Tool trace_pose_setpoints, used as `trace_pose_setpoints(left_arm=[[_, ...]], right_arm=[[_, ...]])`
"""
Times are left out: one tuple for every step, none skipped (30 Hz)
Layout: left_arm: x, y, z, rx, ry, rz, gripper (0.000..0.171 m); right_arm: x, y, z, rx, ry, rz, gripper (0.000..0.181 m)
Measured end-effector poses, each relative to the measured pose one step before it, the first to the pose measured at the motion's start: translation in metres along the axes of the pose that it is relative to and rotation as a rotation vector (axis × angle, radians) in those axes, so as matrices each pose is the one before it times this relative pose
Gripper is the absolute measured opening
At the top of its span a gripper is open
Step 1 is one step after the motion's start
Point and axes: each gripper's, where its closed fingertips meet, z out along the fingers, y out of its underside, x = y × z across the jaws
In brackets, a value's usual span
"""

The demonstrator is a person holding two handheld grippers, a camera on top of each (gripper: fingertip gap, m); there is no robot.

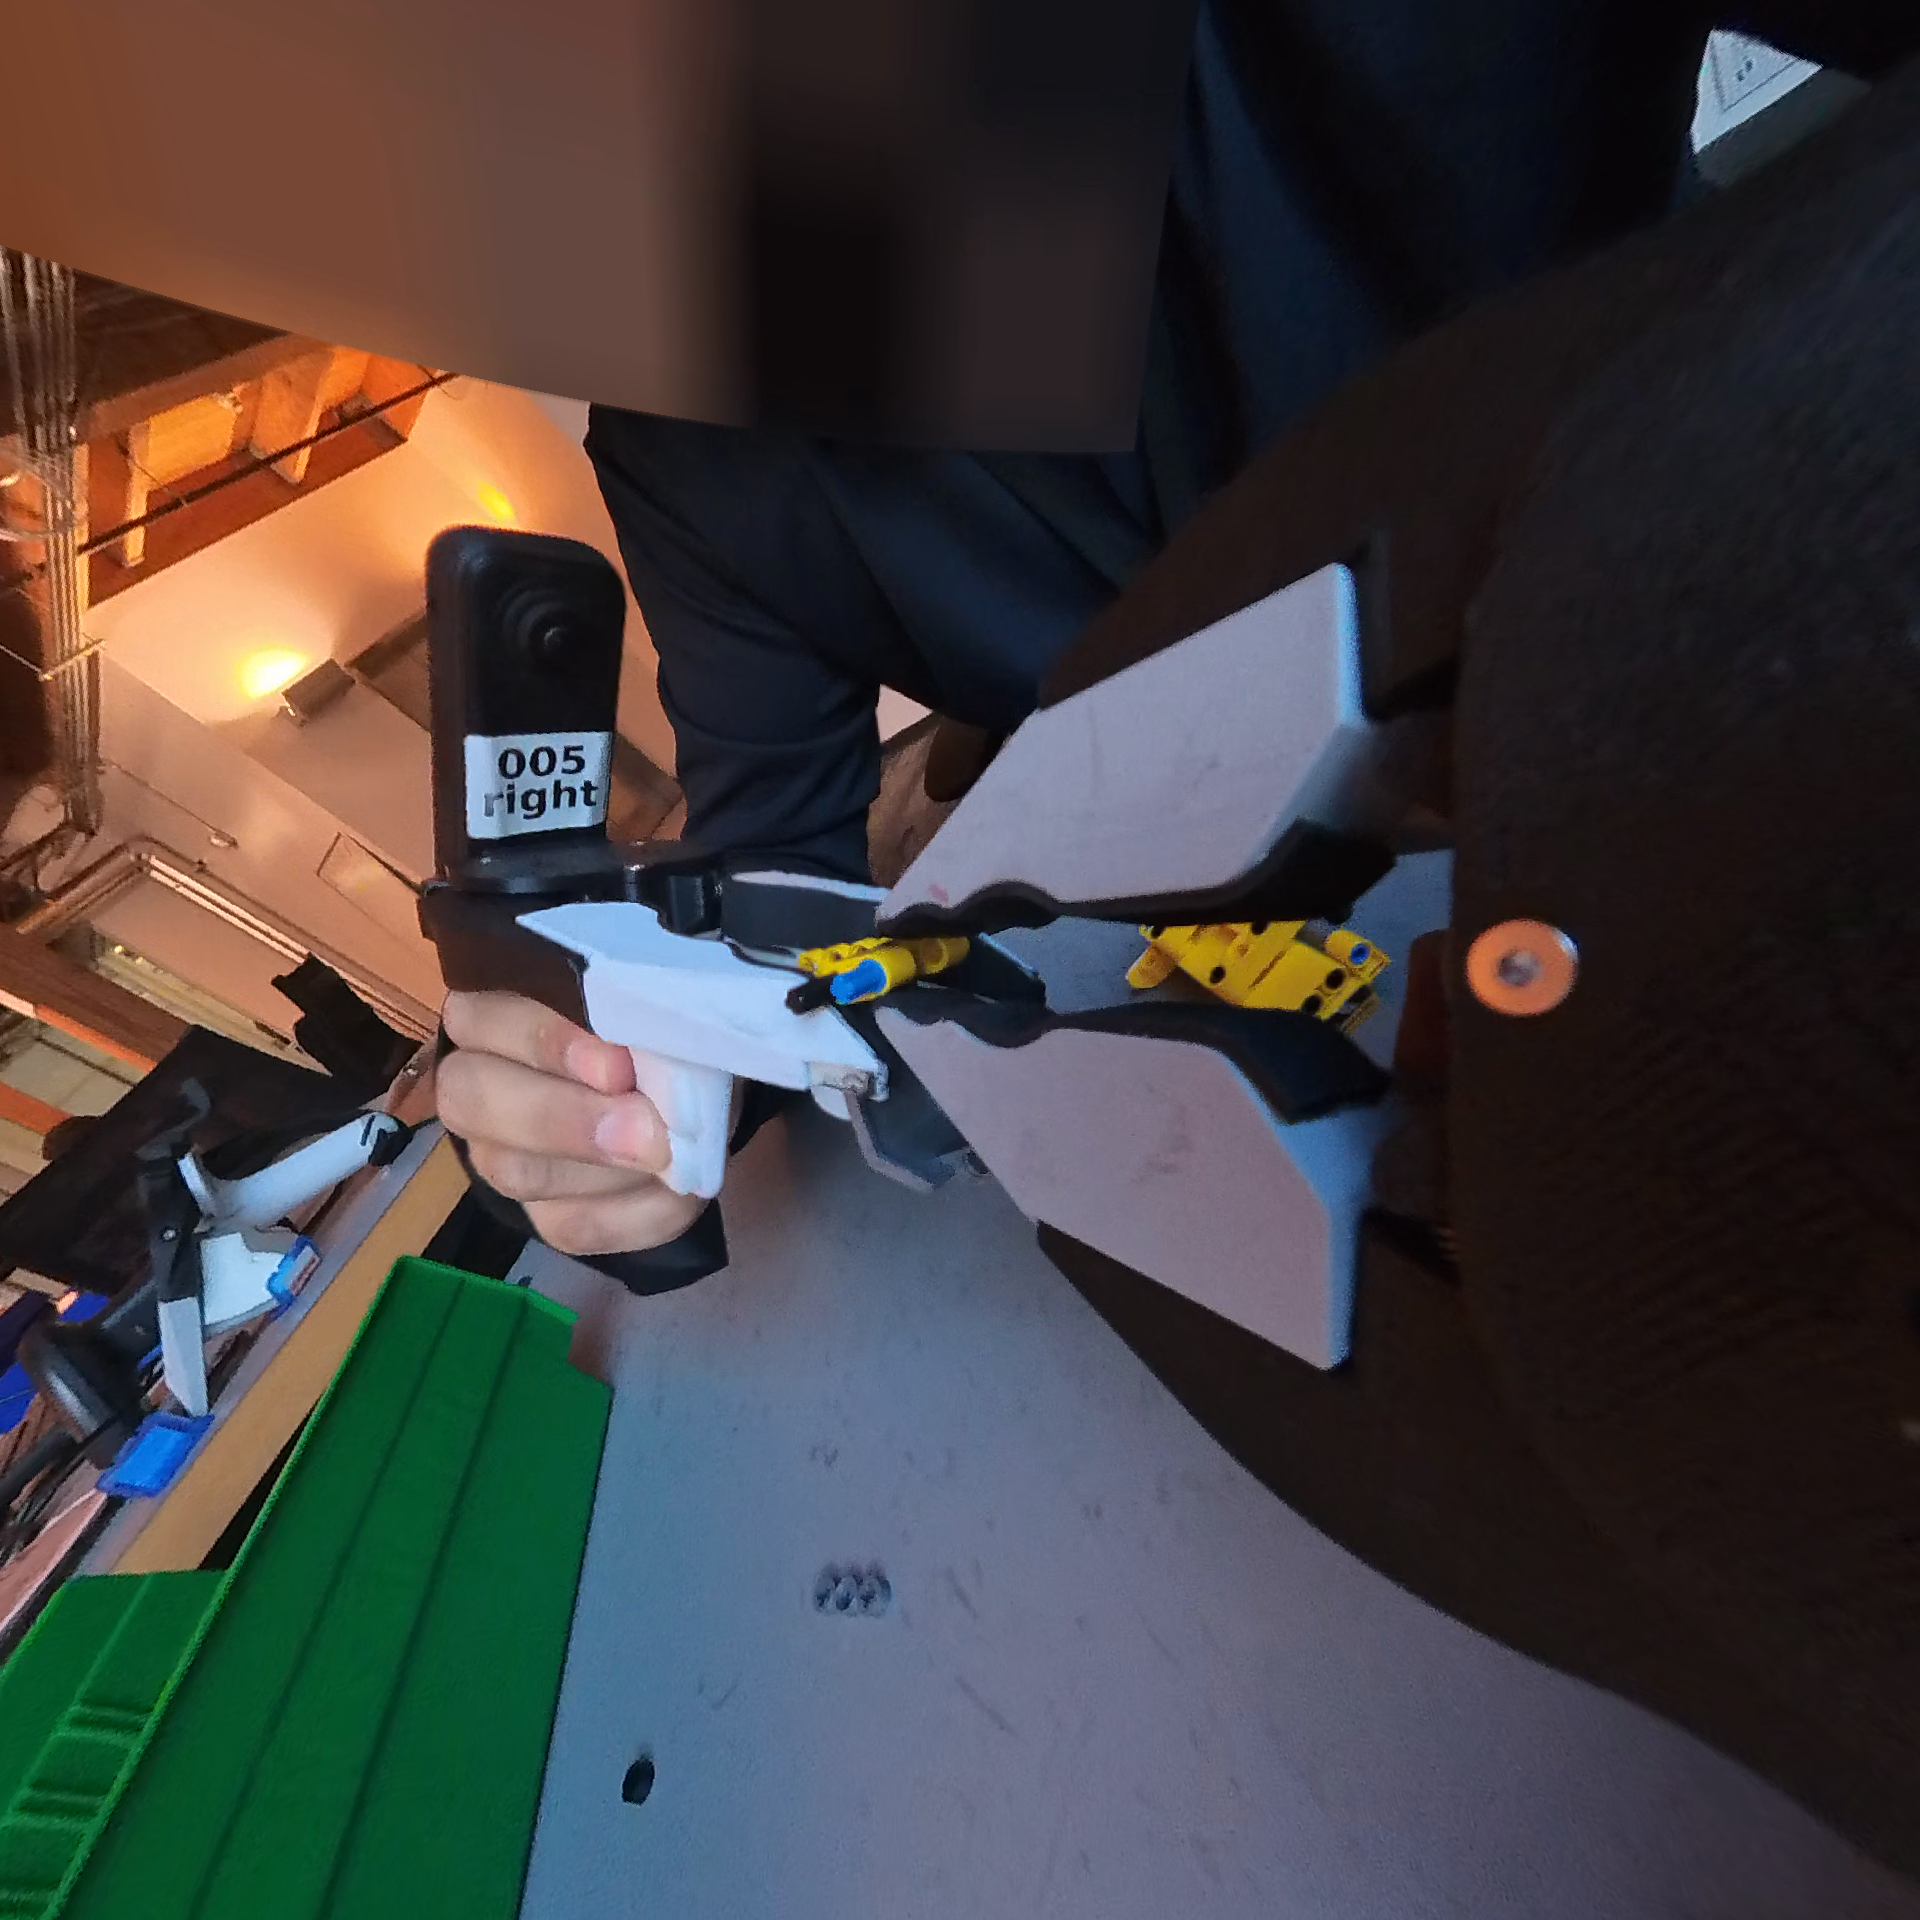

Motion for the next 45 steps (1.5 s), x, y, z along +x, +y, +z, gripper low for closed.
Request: trace_pose_setpoints(left_arm=[[-0.00009,0.00014,-0.00034,0.00202,-0.003,0.0004,0.007],[-0.00017,0.00032,0.0,0.00258,-0.0027,-0.0002,0.008],[-0.00022,-0.00043,-0.00022,0.00698,-0.0015,-0.0043,0.008],[-0.00152,0.00044,-0.00012,0.00187,-0.0101,0.0002,0.008],[-0.00123,-0.00083,-0.00036,0.00722,-0.0084,0.0036,0.008],[0.00007,0.00031,-0.00017,-0.00417,0.0004,0.0088,0.008],[-0.00013,-0.00141,-0.00004,0.00759,-0.0026,0.0134,0.008],[-0.00032,-0.00342,-0.00039,0.02076,-0.0008,-0.0032,0.008],[0.0,-0.00251,-0.0004,0.01523,0.0035,-0.0052,0.008],[-0.00297,-0.0016,-0.00033,0.01066,-0.0153,-0.002,0.008],[-0.00658,-0.0009,-0.00047,0.00946,-0.0336,-0.0006,0.007],[-0.00868,0.00599,0.00176,-0.02826,-0.0459,0.0096,0.005],[-0.00267,0.00641,0.00378,-0.02734,-0.0078,0.0093,0.005],[0.00086,0.00276,0.00319,-0.00564,0.0215,-0.0283,0.005],[0.00074,0.00127,0.00274,0.00353,0.02,-0.0257,0.005],[-0.00032,0.00256,0.00278,-0.00814,0.0044,-0.0066,0.005],[-0.00116,0.00184,0.00143,-0.00908,-0.0072,0.0039,0.005],[-0.00141,-0.00017,0.00025,-0.00089,-0.0114,0.0042,0.005],[0.00066,0.00029,0.0006,-0.0039,0.0005,0.0024,0.005],[0.00055,0.00172,0.00074,-0.01233,-0.0003,0.0061,0.005],[0.00026,0.00115,0.00024,-0.00697,0.0005,0.0019,0.005],[0.00054,0.00128,0.00061,-0.00467,0.007,-0.0033,0.005],[0.0007,0.0011,0.00096,-0.00339,0.0113,-0.0077,0.005],[-0.00004,0.00041,0.00059,0.0022,0.0075,-0.0091,0.005],[-0.00034,0.00127,0.00064,-0.00382,0.0053,-0.0079,0.005],[-0.00027,0.00116,0.0009,-0.00425,0.0031,-0.0045,0.005],[-0.00028,0.00058,0.00071,-0.00201,0.0011,-0.0047,0.005],[0.0004,0.00076,0.00025,-0.00518,0.0027,-0.0007,0.005],[0.00072,0.00041,-0.00008,-0.00255,0.0025,0.0023,0.005],[0.00046,0.00024,0.00008,-0.00165,0.0029,-0.0002,0.005],[0.0007,0.00009,0.00005,-0.0006,0.0046,-0.0006,0.005],[0.00108,-0.00043,-0.00004,0.00308,0.0088,-0.0026,0.005],[0.0011,-0.00084,-0.00023,0.00593,0.0085,-0.0045,0.005],[0.00035,-0.00075,-0.00027,0.00465,0.002,-0.0015,0.005],[-0.00069,-0.00047,-0.00009,0.00323,-0.0051,0.001,0.005],[-0.00062,-0.00091,-0.00005,0.00506,-0.0065,0.0051,0.005],[-0.00099,-0.00195,-0.00017,0.0109,-0.0113,0.0094,0.005],[-0.00136,-0.00448,-0.00062,0.02421,-0.0185,0.0189,0.005],[-0.00246,-0.00572,-0.00149,0.03041,-0.0282,0.022,0.005],[-0.00295,-0.00378,-0.00202,0.01721,-0.0287,0.0195,0.005],[-0.00112,-0.00169,-0.00214,0.00435,-0.0113,0.0074,0.005],[0.00214,-0.001,-0.00198,0.00344,0.0181,-0.0124,0.005],[0.00437,0.00089,-0.00133,-0.00488,0.0379,-0.027,0.005],[0.00226,0.00294,-0.00048,-0.01632,0.0253,-0.0226,0.004],[-0.00252,0.00365,0.00025,-0.01874,-0.0085,-0.0021,0.004]], right_arm=[[-0.00043,-0.00014,0.00041,0.0011,-0.01,0.0225,0.033],[-0.00068,0.00016,0.00009,-0.0011,-0.013,0.0174,0.032],[-0.00011,0.00016,0.00013,-0.0026,-0.0077,0.0129,0.032],[-0.00009,0.00136,0.00033,-0.0084,-0.0036,0.0084,0.032],[0.00077,0.00112,0.00039,-0.0058,0.0051,0.0076,0.032],[-0.00018,0.00009,0.00032,0.0019,-0.0017,0.0106,0.032],[0.00045,-0.00031,-0.00017,0.0049,-0.009,0.0161,0.033],[0.00207,-0.00091,-0.00058,0.0109,-0.0085,0.0286,0.033],[0.00171,-0.00176,-0.00033,0.0213,-0.0115,0.0401,0.035],[0.00203,0.00054,0.00027,0.0161,-0.0007,0.0297,0.036],[0.00333,0.00388,0.00148,-0.0049,0.0183,0.0144,0.037],[0.0007,0.00303,0.00217,-0.0105,0.0089,0.0033,0.041],[-0.00252,0.00283,0.00218,-0.0182,-0.0094,-0.0055,0.04],[-0.00092,0.00303,0.00165,-0.0178,0.0054,-0.0187,0.038],[-0.00042,0.00294,0.00108,-0.0158,0.011,-0.0272,0.04],[-0.00011,0.00296,0.00054,-0.0158,0.0089,-0.0237,0.038],[-0.00109,0.00244,-0.00002,-0.011,-0.0027,-0.0184,0.038],[-0.0001,0.00255,0.00012,-0.0118,0.0007,-0.0117,0.037],[-0.00122,0.00162,0.0004,-0.0081,-0.0042,-0.0138,0.036],[-0.00192,0.00015,0.00035,-0.0013,-0.0065,-0.0137,0.037],[-0.00158,0.00012,0.00018,0.0002,-0.0028,-0.0182,0.038],[-0.00144,0.00005,-0.0003,0.0009,-0.0015,-0.022,0.038],[-0.0014,-0.00009,-0.00065,-0.0015,-0.0035,-0.0158,0.039],[-0.00099,0.00037,-0.00039,-0.0007,-0.0051,-0.0048,0.039],[-0.0016,0.00089,-0.00021,-0.0003,-0.0117,-0.0025,0.039],[-0.00136,0.00093,-0.00033,-0.0043,-0.0081,-0.0112,0.039],[-0.00053,0.00087,-0.00031,-0.0066,-0.0005,-0.0122,0.039],[-0.00089,0.00009,-0.00012,-0.0001,-0.0033,-0.0034,0.04],[-0.00063,-0.00057,-0.0002,0.0011,-0.0022,-0.0006,0.04],[-0.00034,-0.00033,-0.00026,-0.0007,-0.0004,-0.0029,0.04],[-0.00027,-0.00047,-0.00024,0.001,-0.0025,0.0026,0.04],[-0.00012,-0.00105,-0.0005,0.0046,-0.006,0.0112,0.041],[0.00018,-0.00153,-0.00051,0.0097,-0.0073,0.0199,0.041],[0.00028,-0.00085,-0.00029,0.0091,-0.0062,0.0203,0.041],[0.00044,0.00015,0.00003,0.0019,-0.0038,0.0118,0.041],[0.00071,0.00038,0.00004,-0.0009,0.0022,0.0031,0.041],[0.00195,0.00038,-0.00021,0.0004,0.0115,-0.0015,0.041],[0.00391,0.00005,0.00002,0.0041,0.0233,0.0054,0.043],[0.00199,-0.00043,0.00092,0.0071,0.0123,0.0119,0.054],[0.00118,0.00011,0.00181,0.0013,0.0112,0.0058,0.063],[0.00093,0.00106,0.00219,-0.0058,0.0148,-0.0069,0.067],[-0.00028,0.00171,0.00168,-0.0085,0.007,-0.016,0.067],[0.00005,0.00206,0.00044,-0.0085,0.0026,-0.0094,0.064],[-0.0008,0.00052,-0.00105,0.0006,-0.011,0.0021,0.057],[-0.00105,-0.00246,-0.00236,0.0199,-0.0173,0.0124,0.053]])
